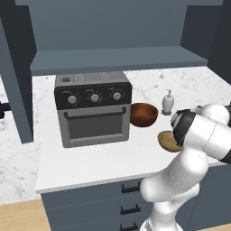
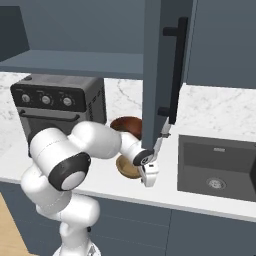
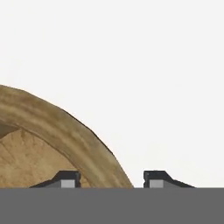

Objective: Pick up the bowls on the counter and stack them on top of one another in the open cabinet. Place the smaller bowl on top of the larger bowl.

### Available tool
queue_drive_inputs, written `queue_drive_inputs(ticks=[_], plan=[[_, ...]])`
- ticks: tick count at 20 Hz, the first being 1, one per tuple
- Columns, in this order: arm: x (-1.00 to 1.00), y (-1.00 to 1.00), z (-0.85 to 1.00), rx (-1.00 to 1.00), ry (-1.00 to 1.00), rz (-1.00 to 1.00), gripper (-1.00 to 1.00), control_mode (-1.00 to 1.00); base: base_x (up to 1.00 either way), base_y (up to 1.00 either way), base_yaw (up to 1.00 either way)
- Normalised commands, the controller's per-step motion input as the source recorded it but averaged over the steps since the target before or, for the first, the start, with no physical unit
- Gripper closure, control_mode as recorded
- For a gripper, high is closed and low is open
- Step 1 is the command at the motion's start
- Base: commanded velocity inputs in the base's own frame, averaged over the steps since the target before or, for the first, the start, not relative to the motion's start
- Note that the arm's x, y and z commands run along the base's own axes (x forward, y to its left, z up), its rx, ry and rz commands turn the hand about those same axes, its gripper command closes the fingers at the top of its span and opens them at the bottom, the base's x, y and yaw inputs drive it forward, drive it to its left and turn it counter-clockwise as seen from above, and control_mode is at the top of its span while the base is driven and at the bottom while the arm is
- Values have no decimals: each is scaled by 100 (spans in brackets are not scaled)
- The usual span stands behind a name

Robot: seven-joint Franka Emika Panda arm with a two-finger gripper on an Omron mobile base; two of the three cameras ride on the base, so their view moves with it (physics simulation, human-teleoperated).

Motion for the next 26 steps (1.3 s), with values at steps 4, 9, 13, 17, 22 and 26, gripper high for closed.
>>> queue_drive_inputs(ticks=[4,9,13,17,22,26], plan=[[0,0,12,0,-1,-4,100,-100,0,0,0],[0,0,67,2,-18,-4,100,-100,0,0,0],[17,11,92,3,-28,-7,100,-100,0,0,0],[46,31,81,11,-23,-10,100,-100,0,0,0],[57,61,58,12,-17,-7,100,-100,0,0,0],[79,51,17,3,-10,-5,100,-100,0,0,0]])
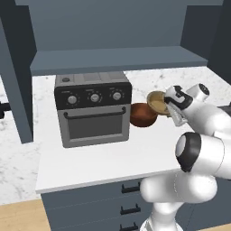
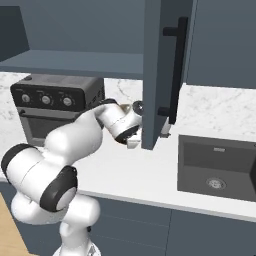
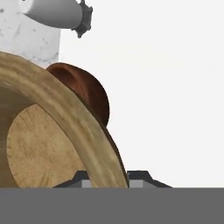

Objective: Pick up the bowls on the counter and stack them on top of one another in the open cabinet. Place the smaller bowl on top of the larger bowl.

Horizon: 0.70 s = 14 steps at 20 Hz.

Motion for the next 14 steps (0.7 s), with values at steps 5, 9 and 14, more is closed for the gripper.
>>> queue_drive_inputs(ticks=[5,9,14], plan=[[82,10,-3,0,3,-3,100,-100,0,0,0],[86,0,-16,0,5,0,100,-100,0,0,0],[96,2,-31,0,14,0,100,-100,0,0,0]])
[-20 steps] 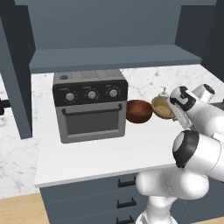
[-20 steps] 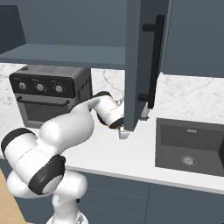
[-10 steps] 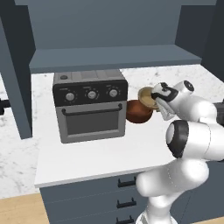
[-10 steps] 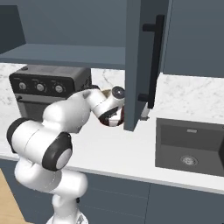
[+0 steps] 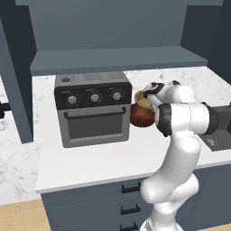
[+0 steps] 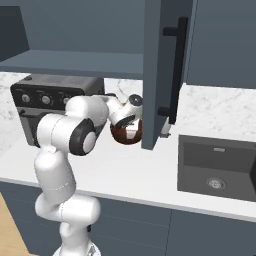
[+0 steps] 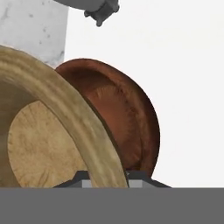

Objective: Pick up the bowls on the counter and stack them on top of one another in the open cabinet. Place the smaller bowl on top of the larger bowl.

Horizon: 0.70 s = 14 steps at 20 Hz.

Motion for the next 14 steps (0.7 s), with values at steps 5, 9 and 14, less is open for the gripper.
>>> queue_drive_inputs(ticks=[5,9,14], plan=[[100,22,-21,0,15,0,100,-100,0,0,0],[73,14,-14,0,5,0,-100,-100,0,0,0],[4,-1,0,0,0,0,-100,-100,0,0,0]])
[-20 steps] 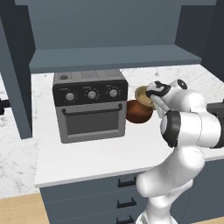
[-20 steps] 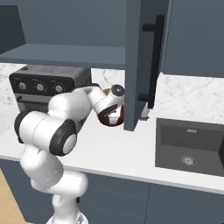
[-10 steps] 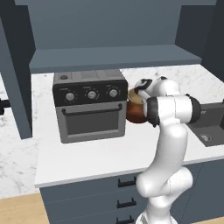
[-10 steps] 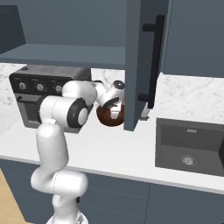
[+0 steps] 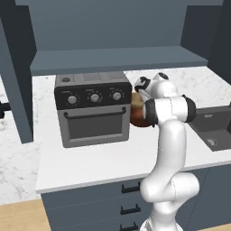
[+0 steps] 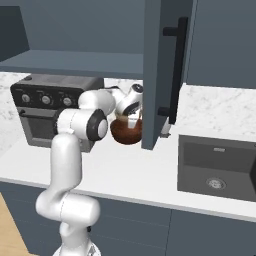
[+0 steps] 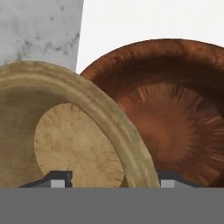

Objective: Pick up the bowls on the counter and stack them on top of one another in the open cabinet. Place the smaller bowl on top of the larger bowl.

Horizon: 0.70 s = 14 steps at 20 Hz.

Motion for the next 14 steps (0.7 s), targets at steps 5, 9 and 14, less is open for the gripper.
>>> queue_drive_inputs(ticks=[5,9,14], plan=[[-85,-45,22,4,0,0,-100,-100,0,0,0],[-68,-32,1,0,11,1,-100,-100,0,0,0],[-7,0,-20,-1,19,11,-100,-100,0,0,0]])
